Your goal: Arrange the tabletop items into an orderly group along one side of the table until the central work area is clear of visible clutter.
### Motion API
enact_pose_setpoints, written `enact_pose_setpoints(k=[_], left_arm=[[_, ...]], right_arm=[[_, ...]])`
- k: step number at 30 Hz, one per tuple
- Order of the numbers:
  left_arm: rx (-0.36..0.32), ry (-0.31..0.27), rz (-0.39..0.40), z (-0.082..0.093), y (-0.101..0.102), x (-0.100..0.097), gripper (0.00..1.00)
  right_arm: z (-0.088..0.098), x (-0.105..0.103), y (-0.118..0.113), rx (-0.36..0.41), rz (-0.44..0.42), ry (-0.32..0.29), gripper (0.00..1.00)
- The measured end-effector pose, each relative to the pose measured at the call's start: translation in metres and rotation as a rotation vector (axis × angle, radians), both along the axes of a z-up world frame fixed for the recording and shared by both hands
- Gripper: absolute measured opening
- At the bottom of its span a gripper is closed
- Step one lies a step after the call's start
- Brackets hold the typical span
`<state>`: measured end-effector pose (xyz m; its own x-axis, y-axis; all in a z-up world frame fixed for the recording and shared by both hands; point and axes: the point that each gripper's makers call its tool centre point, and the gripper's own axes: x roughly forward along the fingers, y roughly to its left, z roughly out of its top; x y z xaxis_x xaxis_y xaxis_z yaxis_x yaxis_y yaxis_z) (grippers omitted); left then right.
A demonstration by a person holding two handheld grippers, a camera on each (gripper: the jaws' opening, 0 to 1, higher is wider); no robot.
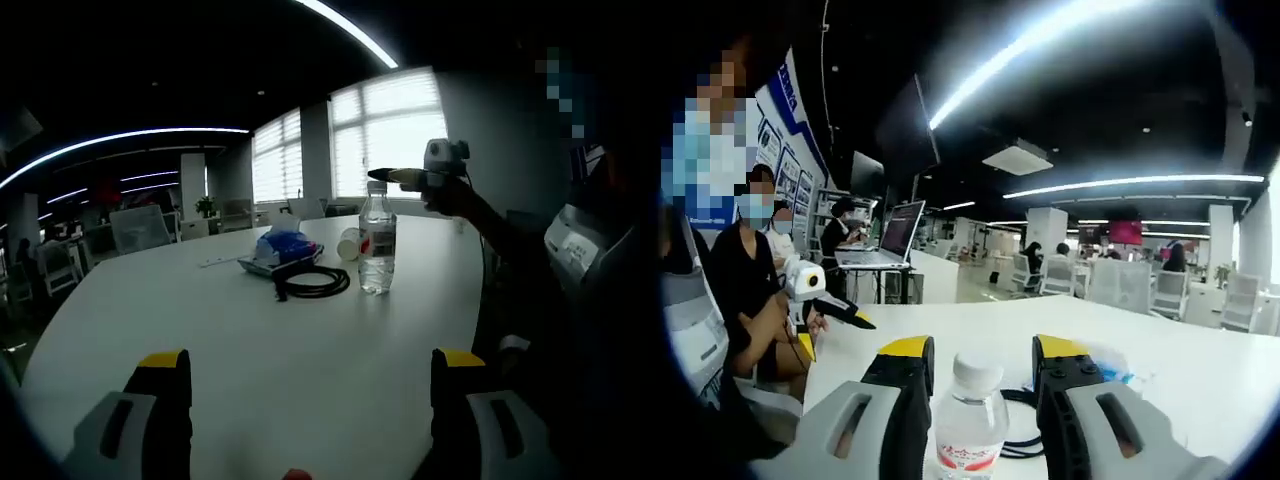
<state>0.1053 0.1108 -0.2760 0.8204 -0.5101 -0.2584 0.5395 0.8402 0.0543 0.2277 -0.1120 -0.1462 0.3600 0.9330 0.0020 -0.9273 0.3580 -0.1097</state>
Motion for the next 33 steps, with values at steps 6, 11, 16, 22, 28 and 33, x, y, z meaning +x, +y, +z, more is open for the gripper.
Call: enact_pose_setpoints(k=[6, 11, 16, 22, 28, 33], left_arm=[[0.001, 0.001, 0.011, 0.001, 0.001, 0.0, 1.0], [-0.002, 0.001, -0.006, 0.003, -0.002, -0.002, 1.0], [0.007, 0.01, -0.021, 0.004, -0.005, -0.004, 1.0], [0.007, 0.003, -0.032, 0.008, -0.006, -0.007, 1.0], [0.012, 0.007, -0.033, 0.007, -0.006, -0.009, 1.0], [0.012, 0.003, -0.027, 0.012, -0.004, -0.012, 1.0]], right_arm=[[-0.005, 0.0, 0.001, -0.025, 0.123, 0.02, 0.38], [-0.009, -0.009, 0.002, -0.005, 0.311, 0.051, 0.4], [-0.01, -0.007, -0.002, -0.004, 0.397, 0.021, 0.41], [-0.016, -0.008, -0.003, -0.009, 0.482, 0.03, 0.44], [-0.022, -0.015, -0.002, -0.035, 0.576, 0.024, 0.43], [-0.02, -0.021, -0.001, -0.056, 0.7, 0.003, 0.43]])
